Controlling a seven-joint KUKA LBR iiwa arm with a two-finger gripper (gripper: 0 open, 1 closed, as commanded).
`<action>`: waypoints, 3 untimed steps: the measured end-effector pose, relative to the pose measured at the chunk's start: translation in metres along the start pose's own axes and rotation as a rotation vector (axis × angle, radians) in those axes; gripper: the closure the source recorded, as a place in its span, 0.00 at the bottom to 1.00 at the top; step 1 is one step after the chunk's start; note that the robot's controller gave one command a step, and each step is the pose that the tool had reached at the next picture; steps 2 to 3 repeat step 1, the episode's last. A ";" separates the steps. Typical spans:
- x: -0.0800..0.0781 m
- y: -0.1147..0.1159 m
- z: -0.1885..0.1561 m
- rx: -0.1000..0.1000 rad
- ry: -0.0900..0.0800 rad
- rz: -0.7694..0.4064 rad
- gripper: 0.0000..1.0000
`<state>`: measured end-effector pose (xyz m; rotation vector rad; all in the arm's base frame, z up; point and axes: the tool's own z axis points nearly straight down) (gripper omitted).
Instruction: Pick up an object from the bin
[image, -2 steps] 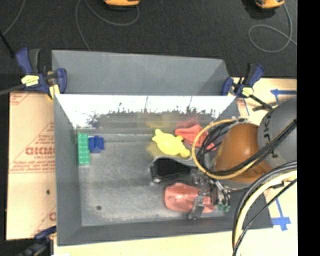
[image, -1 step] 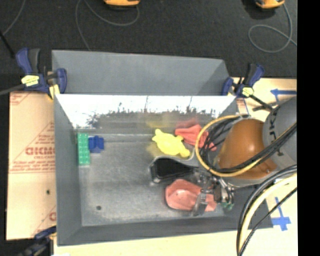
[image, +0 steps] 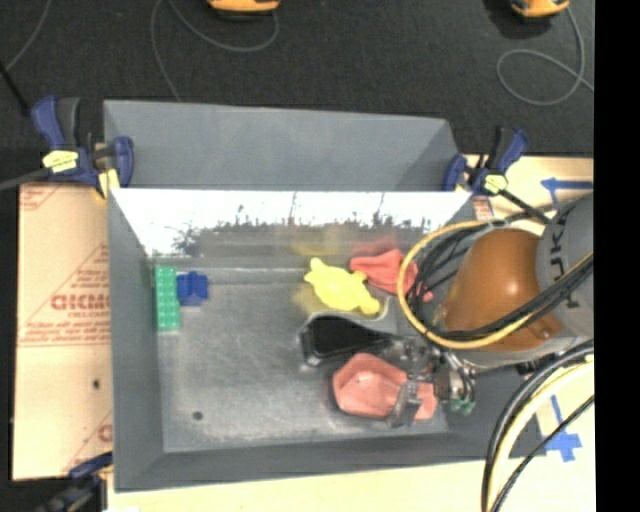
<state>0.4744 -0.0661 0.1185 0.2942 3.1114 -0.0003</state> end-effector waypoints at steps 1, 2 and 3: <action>0.000 0.000 -0.005 0.000 0.001 0.000 1.00; 0.000 0.000 -0.005 0.000 0.001 0.000 1.00; 0.000 0.000 -0.005 0.000 0.001 0.000 1.00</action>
Offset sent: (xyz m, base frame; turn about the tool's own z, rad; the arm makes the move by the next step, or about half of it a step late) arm 0.0001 -0.0002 0.0024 0.0000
